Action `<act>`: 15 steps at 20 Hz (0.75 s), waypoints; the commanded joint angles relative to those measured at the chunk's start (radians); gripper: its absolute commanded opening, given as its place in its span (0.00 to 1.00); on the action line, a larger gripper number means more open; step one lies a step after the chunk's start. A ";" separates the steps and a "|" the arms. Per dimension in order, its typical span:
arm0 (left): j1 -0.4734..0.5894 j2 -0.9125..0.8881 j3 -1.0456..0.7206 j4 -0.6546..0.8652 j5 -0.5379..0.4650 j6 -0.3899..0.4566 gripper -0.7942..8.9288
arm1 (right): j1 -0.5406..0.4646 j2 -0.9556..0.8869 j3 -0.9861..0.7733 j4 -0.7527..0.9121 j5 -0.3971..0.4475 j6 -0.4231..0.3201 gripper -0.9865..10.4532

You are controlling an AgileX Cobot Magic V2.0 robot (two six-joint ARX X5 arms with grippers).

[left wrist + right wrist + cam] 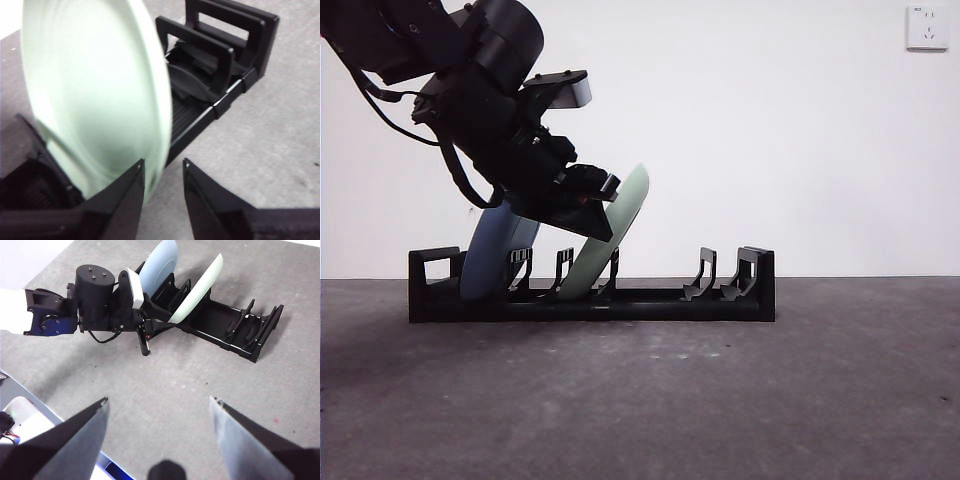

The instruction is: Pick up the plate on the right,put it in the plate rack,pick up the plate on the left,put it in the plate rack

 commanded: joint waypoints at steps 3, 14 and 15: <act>-0.037 -0.026 0.000 -0.017 0.003 -0.050 0.22 | 0.001 -0.001 -0.007 -0.023 -0.002 -0.011 0.39; -0.059 -0.433 0.000 -0.357 -0.035 -0.049 0.22 | 0.001 0.000 -0.007 -0.023 -0.017 -0.018 0.39; -0.061 -0.483 0.000 -0.406 -0.035 -0.049 0.22 | 0.001 0.000 -0.007 -0.023 -0.032 -0.018 0.39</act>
